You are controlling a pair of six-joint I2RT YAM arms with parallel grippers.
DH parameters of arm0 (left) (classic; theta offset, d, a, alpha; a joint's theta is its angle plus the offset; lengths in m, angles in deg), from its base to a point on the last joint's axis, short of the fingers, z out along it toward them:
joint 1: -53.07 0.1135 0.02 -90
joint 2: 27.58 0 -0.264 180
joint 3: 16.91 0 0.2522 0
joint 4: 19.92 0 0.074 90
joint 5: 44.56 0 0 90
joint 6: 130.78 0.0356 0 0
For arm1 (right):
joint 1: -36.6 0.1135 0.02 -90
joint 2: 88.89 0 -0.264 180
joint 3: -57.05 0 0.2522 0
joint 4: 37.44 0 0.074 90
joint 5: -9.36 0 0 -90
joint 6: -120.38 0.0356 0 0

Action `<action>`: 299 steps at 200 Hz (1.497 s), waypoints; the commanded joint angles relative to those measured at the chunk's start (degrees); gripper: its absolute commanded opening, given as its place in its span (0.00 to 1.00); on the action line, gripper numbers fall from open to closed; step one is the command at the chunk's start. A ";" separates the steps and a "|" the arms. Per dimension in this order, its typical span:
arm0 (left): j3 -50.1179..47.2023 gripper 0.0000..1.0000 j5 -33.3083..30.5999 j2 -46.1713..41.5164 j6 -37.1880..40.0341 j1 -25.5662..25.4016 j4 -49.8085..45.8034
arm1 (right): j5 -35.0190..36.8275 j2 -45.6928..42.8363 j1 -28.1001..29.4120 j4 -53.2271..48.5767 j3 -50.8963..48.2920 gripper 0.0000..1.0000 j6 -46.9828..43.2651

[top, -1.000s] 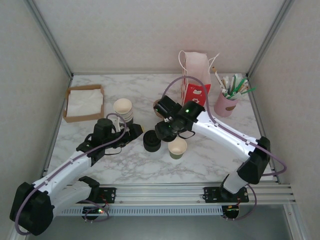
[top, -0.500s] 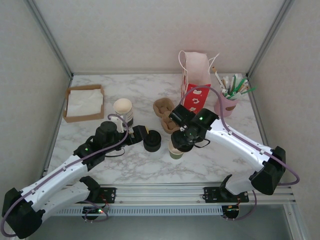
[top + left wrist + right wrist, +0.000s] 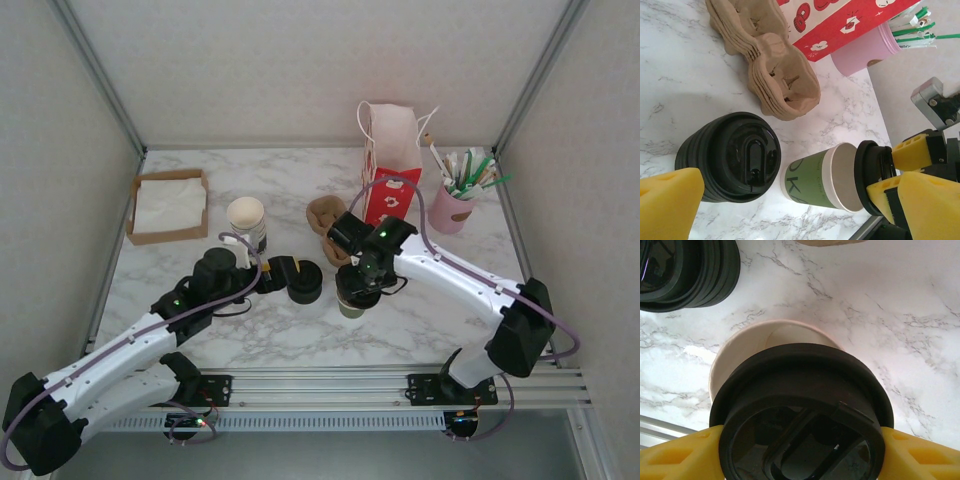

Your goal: Pack the takeout coffee

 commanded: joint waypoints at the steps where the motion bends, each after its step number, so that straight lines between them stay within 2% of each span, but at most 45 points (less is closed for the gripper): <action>1: -2.16 1.00 -1.12 -2.07 1.46 -0.48 3.83 | -0.33 1.66 -0.16 0.64 2.45 0.68 -0.69; 165: -3.22 1.00 -0.89 -1.07 3.32 -0.49 4.40 | -0.39 6.68 -0.05 -0.47 4.70 0.69 -0.97; 246: -3.15 1.00 -0.88 -1.16 3.40 -0.49 4.28 | 0.97 5.60 0.13 -2.69 7.04 0.69 -0.64; 299: -3.18 1.00 -0.79 -1.21 3.22 -0.48 4.15 | 1.51 4.42 0.13 -2.91 5.06 0.69 0.11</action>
